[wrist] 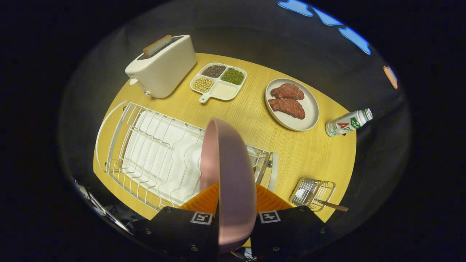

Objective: Take the plate from the dish rack, then take the spoon from the basket and place it into the plate.

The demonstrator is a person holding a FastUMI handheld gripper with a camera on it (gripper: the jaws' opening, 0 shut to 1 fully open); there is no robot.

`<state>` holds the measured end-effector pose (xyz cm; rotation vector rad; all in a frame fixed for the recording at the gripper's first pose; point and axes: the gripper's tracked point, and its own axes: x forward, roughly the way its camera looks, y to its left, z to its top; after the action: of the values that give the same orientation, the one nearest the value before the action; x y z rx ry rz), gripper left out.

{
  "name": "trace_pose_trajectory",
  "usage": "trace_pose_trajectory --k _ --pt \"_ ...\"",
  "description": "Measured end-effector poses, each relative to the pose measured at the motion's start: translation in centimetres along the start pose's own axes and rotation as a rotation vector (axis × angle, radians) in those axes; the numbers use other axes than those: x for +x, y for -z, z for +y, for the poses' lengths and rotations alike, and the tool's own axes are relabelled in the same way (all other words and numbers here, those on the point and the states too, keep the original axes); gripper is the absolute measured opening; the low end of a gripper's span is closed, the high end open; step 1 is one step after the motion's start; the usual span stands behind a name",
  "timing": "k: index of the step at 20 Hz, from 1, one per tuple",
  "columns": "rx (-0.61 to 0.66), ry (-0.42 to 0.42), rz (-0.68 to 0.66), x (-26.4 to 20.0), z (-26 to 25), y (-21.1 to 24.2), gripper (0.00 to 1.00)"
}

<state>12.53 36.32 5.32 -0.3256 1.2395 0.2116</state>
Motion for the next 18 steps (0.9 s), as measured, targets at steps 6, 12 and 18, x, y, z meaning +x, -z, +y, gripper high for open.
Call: trace_pose_trajectory --k 6,12,18 --pt "-0.095 0.03 0.0 -0.6 0.2 -1.0 0.32" --pt "-0.117 0.048 -0.052 -2.2 -0.4 -2.9 0.29" --pt "-0.023 -0.049 -0.089 -5.1 -2.1 -0.3 0.29"
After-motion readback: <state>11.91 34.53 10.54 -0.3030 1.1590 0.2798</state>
